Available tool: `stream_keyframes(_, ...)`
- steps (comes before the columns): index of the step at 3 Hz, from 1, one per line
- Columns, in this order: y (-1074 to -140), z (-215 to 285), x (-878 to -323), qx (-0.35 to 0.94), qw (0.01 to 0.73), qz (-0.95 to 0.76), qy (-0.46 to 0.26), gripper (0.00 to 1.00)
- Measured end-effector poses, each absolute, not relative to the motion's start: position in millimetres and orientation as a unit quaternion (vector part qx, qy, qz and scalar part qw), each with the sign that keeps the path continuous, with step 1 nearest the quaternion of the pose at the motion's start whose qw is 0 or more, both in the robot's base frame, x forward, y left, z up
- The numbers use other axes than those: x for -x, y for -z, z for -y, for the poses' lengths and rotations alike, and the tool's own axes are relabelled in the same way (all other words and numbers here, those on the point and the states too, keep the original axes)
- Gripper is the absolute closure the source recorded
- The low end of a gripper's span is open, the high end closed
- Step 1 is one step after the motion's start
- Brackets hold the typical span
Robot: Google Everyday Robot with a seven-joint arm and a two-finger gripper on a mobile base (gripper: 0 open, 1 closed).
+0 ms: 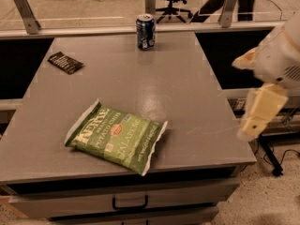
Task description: Move green jalapeno chip bag near pepsi can
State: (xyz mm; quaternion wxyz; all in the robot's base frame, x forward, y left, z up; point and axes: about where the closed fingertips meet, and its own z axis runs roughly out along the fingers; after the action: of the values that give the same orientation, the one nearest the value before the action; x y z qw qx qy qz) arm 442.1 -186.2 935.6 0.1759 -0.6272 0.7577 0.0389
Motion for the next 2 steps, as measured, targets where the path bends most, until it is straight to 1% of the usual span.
stream_keyframes(1,-892,123,-437,0.648,0.192,-0.722,-0.145,0.0)
stream_keyframes(2,-870,64,-425,0.648,0.202,-0.695,-0.235,0.0)
